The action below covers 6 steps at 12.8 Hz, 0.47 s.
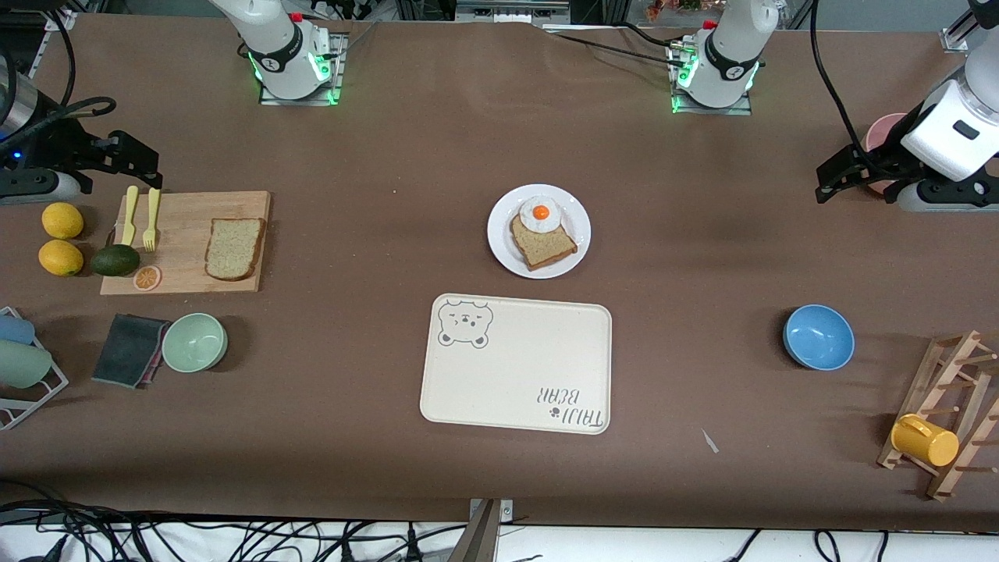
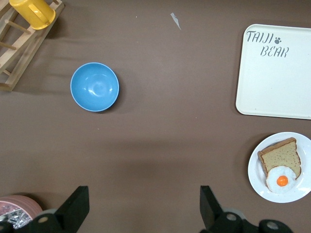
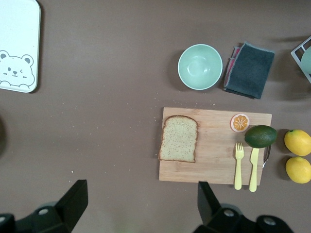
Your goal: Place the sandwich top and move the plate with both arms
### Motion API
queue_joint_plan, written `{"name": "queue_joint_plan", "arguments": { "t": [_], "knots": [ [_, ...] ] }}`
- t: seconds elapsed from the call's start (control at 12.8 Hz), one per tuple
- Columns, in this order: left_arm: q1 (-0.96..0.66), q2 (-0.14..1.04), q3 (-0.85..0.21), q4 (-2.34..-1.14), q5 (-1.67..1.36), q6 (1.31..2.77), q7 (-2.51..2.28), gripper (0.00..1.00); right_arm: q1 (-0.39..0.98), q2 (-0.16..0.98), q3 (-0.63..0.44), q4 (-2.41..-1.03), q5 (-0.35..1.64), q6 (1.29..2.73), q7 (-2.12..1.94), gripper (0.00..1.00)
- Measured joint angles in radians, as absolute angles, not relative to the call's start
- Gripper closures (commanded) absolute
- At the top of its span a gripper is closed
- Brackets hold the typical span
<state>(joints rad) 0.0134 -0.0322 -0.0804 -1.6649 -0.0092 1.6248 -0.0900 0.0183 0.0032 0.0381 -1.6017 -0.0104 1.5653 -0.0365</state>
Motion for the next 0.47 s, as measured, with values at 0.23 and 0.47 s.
{"name": "queue_joint_plan", "arguments": {
  "t": [0.23, 0.47],
  "knots": [
    [0.013, -0.032, -0.08, -1.665, -0.009, 1.625, -0.09, 0.0, 0.018, 0.006, 0.038, -1.612, -0.011, 1.563, -0.036, 0.0],
    [0.013, -0.032, -0.081, -1.665, -0.009, 1.625, -0.09, 0.0, 0.018, 0.008, 0.038, -1.641, -0.011, 1.564, -0.036, 0.0]
  ]
}}
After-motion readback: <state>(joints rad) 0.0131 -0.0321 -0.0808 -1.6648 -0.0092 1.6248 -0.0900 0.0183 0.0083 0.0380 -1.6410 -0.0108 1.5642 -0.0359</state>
